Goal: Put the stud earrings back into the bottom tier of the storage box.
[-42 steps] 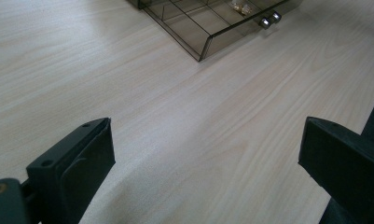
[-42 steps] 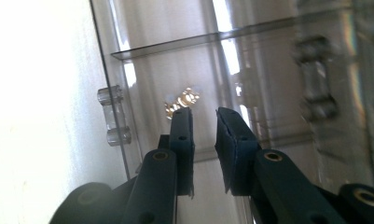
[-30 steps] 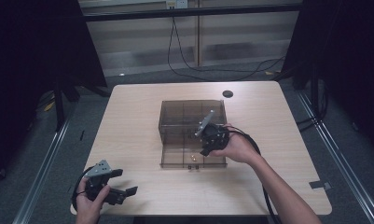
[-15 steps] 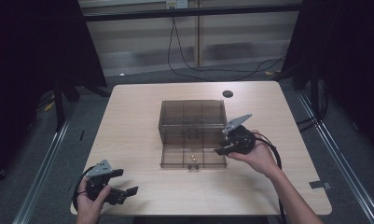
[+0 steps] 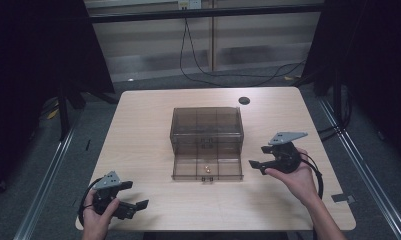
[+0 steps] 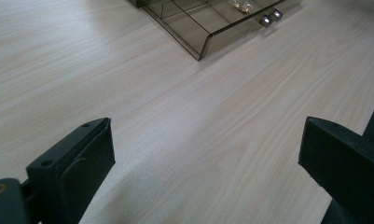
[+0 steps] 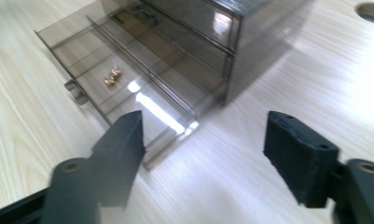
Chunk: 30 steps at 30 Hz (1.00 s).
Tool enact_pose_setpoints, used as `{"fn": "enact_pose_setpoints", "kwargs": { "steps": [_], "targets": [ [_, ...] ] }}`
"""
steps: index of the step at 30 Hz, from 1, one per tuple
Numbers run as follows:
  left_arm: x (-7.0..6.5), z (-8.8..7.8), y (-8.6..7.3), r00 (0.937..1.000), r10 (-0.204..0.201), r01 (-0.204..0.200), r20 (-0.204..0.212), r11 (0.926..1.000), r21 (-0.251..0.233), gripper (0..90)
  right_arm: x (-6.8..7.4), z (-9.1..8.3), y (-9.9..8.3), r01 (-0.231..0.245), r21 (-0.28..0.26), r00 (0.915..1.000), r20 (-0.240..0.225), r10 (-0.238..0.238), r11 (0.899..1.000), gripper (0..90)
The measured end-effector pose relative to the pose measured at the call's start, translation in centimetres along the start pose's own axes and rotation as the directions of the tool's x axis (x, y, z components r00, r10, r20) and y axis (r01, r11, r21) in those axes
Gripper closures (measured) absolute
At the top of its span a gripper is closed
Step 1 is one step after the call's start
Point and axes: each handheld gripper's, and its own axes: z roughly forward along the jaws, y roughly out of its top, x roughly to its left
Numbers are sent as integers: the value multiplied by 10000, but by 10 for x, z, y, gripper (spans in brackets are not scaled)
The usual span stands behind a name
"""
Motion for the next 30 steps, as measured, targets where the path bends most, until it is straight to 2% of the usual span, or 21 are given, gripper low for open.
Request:
{"fn": "enact_pose_setpoints", "kwargs": {
  "steps": [5, 10, 11, 12, 16, 17, 24, 27, 30],
  "targets": [
    [0, 0, 0, 10000, 16, -16, 6, 10000, 32, 33, -1, -10, -20, -443, -7, 9987, 262, 443, 9990, 227],
    [0, 1, 0, 10000, -2, 2, 1, 10000, 74, 33, -5, -20, -36, -1051, -416, 9928, 535, 1073, 9936, 177],
    [0, 1, 0, 10000, 16, -16, 12, 10000, 86, 34, -6, -24, -43, -1204, -646, 9902, 632, 1245, 9906, 168],
    [0, 1, 0, 10000, -6, 6, -30, 10000, 75, 34, -6, -24, -43, -1204, -646, 9902, 632, 1245, 9906, 168],
    [0, 2, 1, 10000, 8, -8, -9, 10000, 80, 33, -6, -31, -56, -1567, -836, 9833, 804, 1634, 9841, 147],
    [0, 2, 1, 10000, -9, 9, 7, 10000, 45, 33, -6, -35, -63, -1765, -942, 9793, 836, 1845, 9798, 134],
    [0, 2, 1, 10000, 17, -17, 22, 10000, 88, 33, -8, -41, -80, -2127, -1129, 9693, 1012, 2242, 9706, 121],
    [0, 2, 1, 10000, 19, -19, 23, 10000, 61, 32, -10, -44, -88, -2390, -1368, 9611, 1077, 2543, 9613, 118],
    [1, 3, 1, 10000, 79, -79, 44, 9999, 134, 32, -13, -45, -96, -2485, -1341, 9557, 1276, 2654, 9593, 118]
  ]
}}
